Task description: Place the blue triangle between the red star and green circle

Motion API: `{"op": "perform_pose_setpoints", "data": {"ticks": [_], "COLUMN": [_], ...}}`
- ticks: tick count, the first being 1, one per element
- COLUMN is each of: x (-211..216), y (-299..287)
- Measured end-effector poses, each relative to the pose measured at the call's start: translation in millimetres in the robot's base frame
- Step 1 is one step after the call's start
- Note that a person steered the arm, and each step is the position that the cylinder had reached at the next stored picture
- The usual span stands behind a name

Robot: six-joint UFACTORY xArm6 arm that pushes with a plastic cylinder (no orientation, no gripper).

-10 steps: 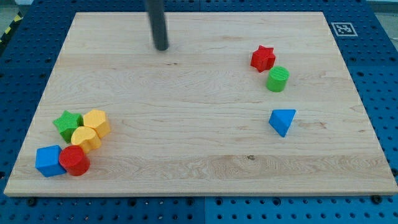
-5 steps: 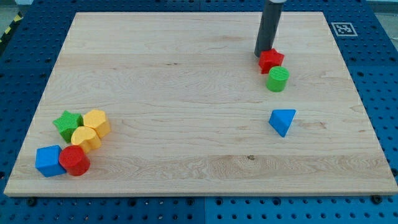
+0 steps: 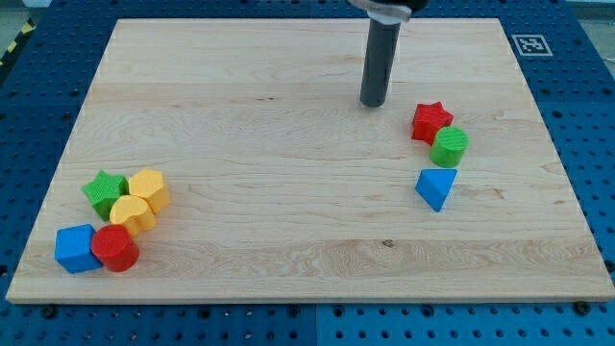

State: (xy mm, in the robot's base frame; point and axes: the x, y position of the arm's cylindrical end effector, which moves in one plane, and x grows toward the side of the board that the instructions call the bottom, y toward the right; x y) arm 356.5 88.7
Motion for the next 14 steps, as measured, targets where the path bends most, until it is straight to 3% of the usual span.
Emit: {"op": "perform_pose_setpoints", "data": {"ticks": [1,6,8,9,11,13,14], "x": [-2,88,100,85,81,148,148], "y": [33,102,96,88,8,-6,3]}}
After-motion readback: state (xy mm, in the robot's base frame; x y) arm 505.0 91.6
